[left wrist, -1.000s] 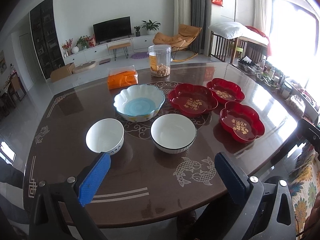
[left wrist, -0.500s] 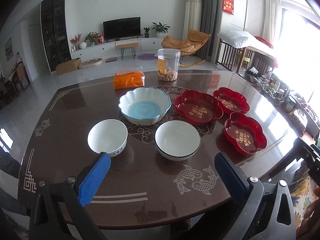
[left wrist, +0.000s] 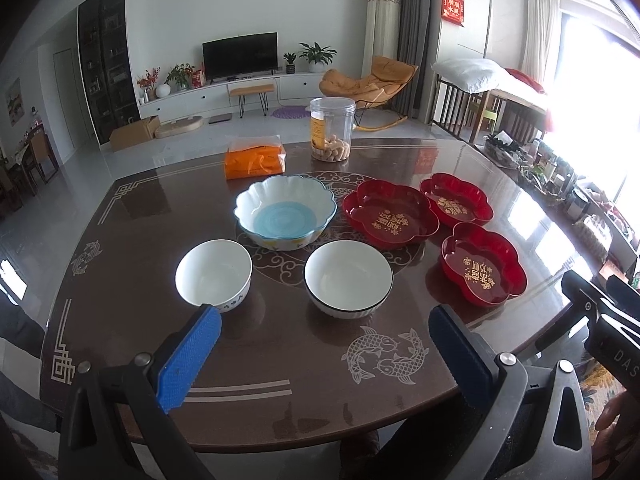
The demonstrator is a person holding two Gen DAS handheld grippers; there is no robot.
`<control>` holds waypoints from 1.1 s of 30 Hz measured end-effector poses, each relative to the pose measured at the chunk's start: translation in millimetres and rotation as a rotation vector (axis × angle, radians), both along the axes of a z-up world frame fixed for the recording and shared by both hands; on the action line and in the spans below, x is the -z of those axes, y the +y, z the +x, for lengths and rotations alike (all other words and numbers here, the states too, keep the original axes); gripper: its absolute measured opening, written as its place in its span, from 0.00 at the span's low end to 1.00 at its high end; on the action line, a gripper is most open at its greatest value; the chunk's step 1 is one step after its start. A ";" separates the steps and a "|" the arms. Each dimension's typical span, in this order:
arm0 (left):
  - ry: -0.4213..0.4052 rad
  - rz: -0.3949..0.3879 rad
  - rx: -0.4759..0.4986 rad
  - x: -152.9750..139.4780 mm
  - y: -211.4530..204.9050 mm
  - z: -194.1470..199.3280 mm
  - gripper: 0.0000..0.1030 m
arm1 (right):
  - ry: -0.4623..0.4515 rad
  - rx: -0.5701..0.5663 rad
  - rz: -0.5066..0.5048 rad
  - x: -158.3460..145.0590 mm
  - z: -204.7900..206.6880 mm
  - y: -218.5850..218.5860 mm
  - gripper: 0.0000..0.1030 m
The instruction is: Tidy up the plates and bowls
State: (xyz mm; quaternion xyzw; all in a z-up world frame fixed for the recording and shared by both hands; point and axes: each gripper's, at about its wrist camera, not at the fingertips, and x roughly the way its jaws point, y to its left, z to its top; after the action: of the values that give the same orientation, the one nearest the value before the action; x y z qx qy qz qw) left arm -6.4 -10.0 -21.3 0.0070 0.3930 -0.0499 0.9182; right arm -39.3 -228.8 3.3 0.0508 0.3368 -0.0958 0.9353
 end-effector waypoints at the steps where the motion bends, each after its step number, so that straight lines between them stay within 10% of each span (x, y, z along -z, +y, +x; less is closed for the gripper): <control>1: 0.007 -0.001 -0.003 1.4 1.9 0.9 1.00 | 0.008 0.002 -0.017 0.1 0.7 1.5 0.87; 27: 0.007 -0.021 -0.006 -5.4 13.1 -19.2 1.00 | 0.015 0.005 -0.065 -8.9 -22.0 10.7 0.87; 33: 0.037 -0.073 0.049 -14.2 7.4 45.0 1.00 | -0.058 -0.111 -0.012 -17.5 -3.9 -6.5 0.87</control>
State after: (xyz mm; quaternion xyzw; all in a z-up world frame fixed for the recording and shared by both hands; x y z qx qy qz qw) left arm 38.6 -2.6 -7.1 -0.0181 0.4076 -0.0867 0.9088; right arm -43.2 -235.3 20.7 0.0292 0.3114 -0.0445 0.9488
